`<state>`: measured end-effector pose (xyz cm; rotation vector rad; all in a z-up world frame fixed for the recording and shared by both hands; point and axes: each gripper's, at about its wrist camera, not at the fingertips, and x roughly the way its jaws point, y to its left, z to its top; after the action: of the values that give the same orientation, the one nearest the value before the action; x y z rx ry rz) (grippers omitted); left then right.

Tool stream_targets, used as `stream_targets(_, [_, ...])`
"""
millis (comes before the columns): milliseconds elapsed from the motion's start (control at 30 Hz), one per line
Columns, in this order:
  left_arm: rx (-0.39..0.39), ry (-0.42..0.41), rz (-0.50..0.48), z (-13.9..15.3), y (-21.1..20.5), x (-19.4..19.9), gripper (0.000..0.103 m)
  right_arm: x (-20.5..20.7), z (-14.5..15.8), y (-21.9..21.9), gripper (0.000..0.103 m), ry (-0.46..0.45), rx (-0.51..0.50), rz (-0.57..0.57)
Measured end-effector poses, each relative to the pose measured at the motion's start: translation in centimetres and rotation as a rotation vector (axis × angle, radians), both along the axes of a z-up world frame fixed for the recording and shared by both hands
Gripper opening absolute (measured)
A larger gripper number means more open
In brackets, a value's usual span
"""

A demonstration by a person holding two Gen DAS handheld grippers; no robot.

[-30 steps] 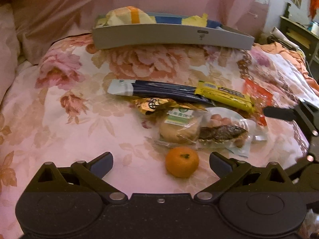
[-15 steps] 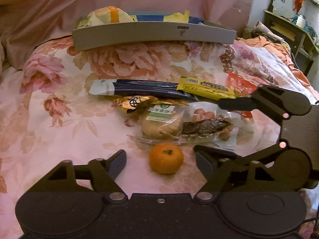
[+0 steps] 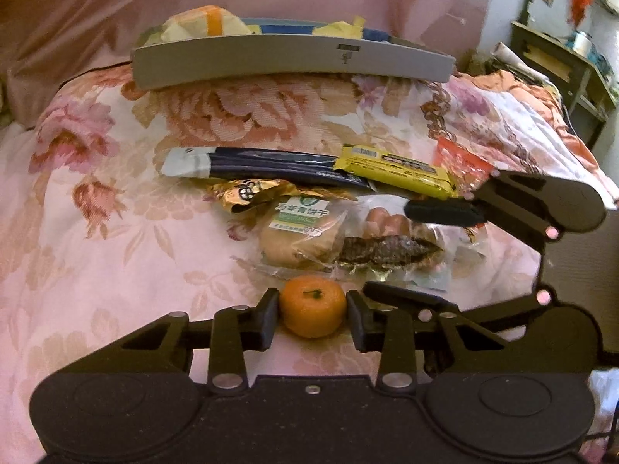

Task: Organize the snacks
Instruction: 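Grasp the mandarin orange with the left tool while the right tool grasps the dried fish pack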

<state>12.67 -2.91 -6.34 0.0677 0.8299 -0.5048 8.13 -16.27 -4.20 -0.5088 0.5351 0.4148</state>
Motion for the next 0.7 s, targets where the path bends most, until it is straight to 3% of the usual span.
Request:
stream_targets(300, [0.027,0.028,0.147,0.5,0.5,-0.9,0.039,-1.4,1.0,0.3,0.059,0.087,0.014,-0.008])
stream_targets(500, [0.026,0.048,0.184,0.6,1.0,-1.1,0.039,-1.2,1.5,0.1,0.062,0.187,0.125,-0.01])
stream_targets(700, [0.029,0.045,0.186,0.5,0.9,-1.2,0.039,0.1,0.4,-0.5,0.07,0.219,0.219,-0.041])
